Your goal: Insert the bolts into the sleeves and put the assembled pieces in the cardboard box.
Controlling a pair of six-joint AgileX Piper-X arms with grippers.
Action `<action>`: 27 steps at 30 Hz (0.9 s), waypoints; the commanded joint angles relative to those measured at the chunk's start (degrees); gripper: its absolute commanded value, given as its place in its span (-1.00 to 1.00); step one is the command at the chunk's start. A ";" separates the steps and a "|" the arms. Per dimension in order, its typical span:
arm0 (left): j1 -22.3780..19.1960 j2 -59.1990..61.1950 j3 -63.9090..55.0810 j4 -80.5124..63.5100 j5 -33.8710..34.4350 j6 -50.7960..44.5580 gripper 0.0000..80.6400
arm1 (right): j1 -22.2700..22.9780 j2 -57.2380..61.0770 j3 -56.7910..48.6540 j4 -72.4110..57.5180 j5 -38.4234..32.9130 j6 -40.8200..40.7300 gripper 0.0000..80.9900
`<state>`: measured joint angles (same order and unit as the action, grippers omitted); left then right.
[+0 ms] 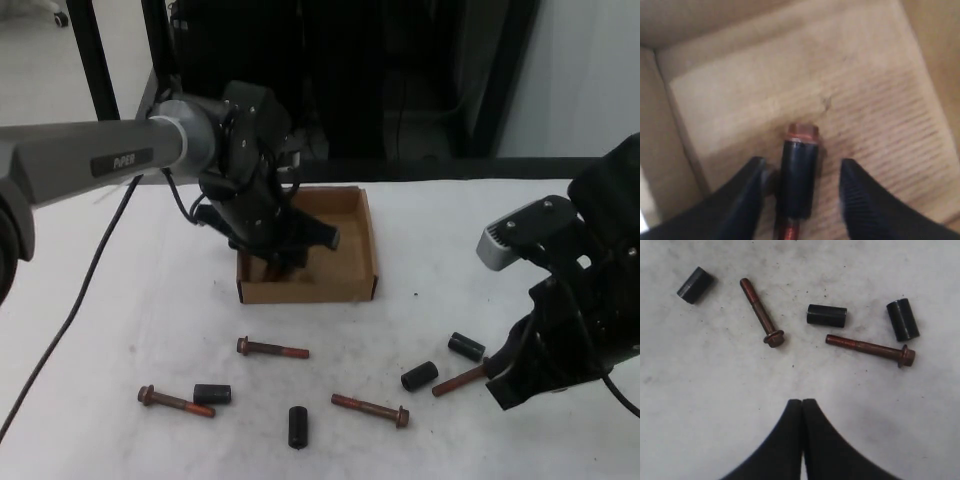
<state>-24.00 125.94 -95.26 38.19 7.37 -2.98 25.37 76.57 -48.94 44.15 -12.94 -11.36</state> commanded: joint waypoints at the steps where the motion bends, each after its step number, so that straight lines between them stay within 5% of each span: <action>1: 0.03 -0.77 -0.49 -1.12 -0.34 -1.44 0.32 | -0.25 0.63 -0.67 -1.10 2.28 -1.25 -0.99; 5: 0.07 -2.07 -0.63 0.31 1.97 -3.05 0.22 | -0.42 1.88 -0.79 -3.20 4.08 -1.61 -0.90; 10: 0.07 -6.55 -0.63 -0.34 1.95 -2.76 0.20 | -0.39 3.54 -0.88 -4.56 6.91 -1.89 -0.30; 13: 0.07 -10.60 -0.63 -2.84 3.94 -1.97 -0.05 | -0.39 4.65 -0.94 -5.08 8.32 -1.89 0.03; 20: -1.43 -18.92 -0.40 -6.77 7.79 0.48 -0.98 | -0.39 7.53 -3.61 -4.83 9.00 -2.58 -0.10; 27: -5.50 -27.77 7.91 -14.21 6.88 -0.98 -0.99 | -0.39 11.13 -8.66 -1.76 9.22 -2.80 -0.10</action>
<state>-27.63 102.67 -92.02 29.04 14.62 -2.60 25.22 87.36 -55.35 40.53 -4.06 -13.69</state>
